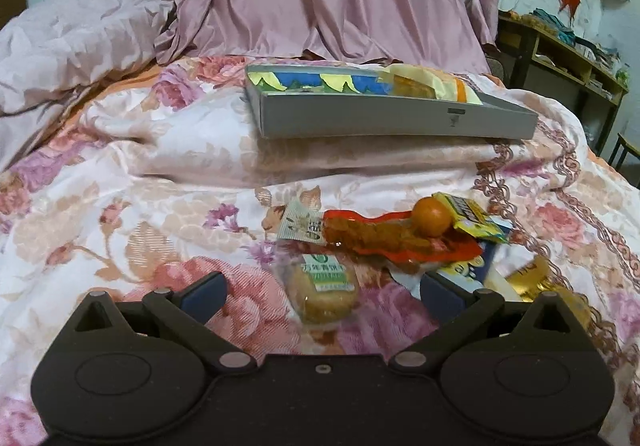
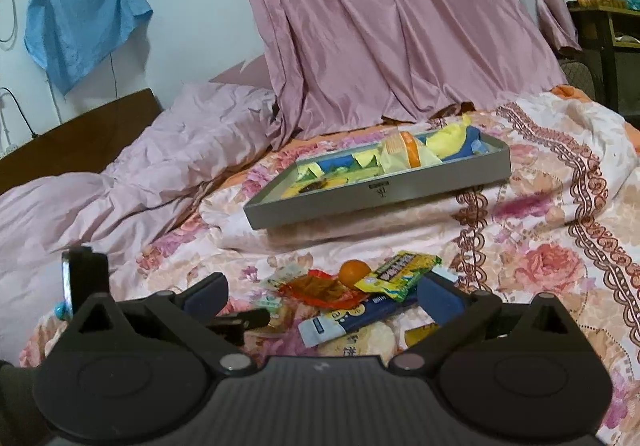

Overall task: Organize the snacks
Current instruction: 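Grasp the green-labelled round pastry with left tool while right tool grasps the gold foil packet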

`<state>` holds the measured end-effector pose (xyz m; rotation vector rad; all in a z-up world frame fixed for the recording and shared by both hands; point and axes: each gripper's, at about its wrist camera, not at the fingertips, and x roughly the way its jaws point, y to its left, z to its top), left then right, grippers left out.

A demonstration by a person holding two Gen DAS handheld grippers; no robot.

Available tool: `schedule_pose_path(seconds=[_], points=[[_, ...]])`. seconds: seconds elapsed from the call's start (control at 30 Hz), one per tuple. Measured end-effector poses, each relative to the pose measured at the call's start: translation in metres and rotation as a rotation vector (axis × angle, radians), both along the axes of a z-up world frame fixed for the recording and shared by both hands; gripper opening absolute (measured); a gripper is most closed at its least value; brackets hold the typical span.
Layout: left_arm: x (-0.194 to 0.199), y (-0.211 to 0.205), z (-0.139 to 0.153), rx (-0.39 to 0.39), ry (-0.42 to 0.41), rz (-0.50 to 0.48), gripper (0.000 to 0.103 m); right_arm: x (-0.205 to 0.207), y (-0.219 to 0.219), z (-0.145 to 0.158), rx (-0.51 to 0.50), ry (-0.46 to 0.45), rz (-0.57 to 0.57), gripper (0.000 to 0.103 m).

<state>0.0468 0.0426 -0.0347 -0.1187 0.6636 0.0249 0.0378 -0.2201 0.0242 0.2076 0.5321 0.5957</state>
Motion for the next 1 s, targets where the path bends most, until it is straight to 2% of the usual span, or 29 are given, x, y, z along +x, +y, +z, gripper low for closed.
schedule_pose_path(seconds=[0.1, 0.27, 0.33, 0.4, 0.6, 0.73, 0.8, 0.9, 1.0], points=[[0.011, 0.000, -0.011, -0.030, 0.003, 0.017, 0.102, 0.005, 0.004, -0.005, -0.016, 0.010, 0.007, 0.103], [0.024, 0.004, -0.025, -0.037, 0.007, 0.066, 0.101, 0.013, 0.009, -0.014, -0.031, 0.034, 0.012, 0.103], [0.027, 0.007, -0.028, -0.043, -0.001, 0.074, 0.097, 0.015, 0.010, -0.018, -0.036, 0.044, 0.013, 0.103], [0.030, 0.008, -0.031, -0.045, 0.003, 0.075, 0.088, 0.016, 0.011, -0.021, -0.038, 0.054, 0.016, 0.103], [0.032, -0.010, -0.030, 0.049, -0.027, -0.005, 0.086, 0.018, 0.010, -0.025, -0.043, 0.065, 0.013, 0.103], [0.040, -0.011, -0.042, 0.065, 0.043, 0.000, 0.083, 0.018, 0.009, -0.024, -0.039, 0.068, 0.010, 0.103], [0.041, -0.009, -0.043, 0.065, 0.043, 0.009, 0.080, 0.017, 0.009, -0.024, -0.040, 0.066, 0.011, 0.103], [0.040, -0.009, -0.043, 0.076, 0.040, 0.012, 0.066, 0.017, 0.008, -0.025, -0.039, 0.070, 0.007, 0.103], [0.039, -0.009, -0.044, 0.078, 0.044, 0.004, 0.064, 0.017, 0.008, -0.025, -0.038, 0.075, 0.005, 0.103]])
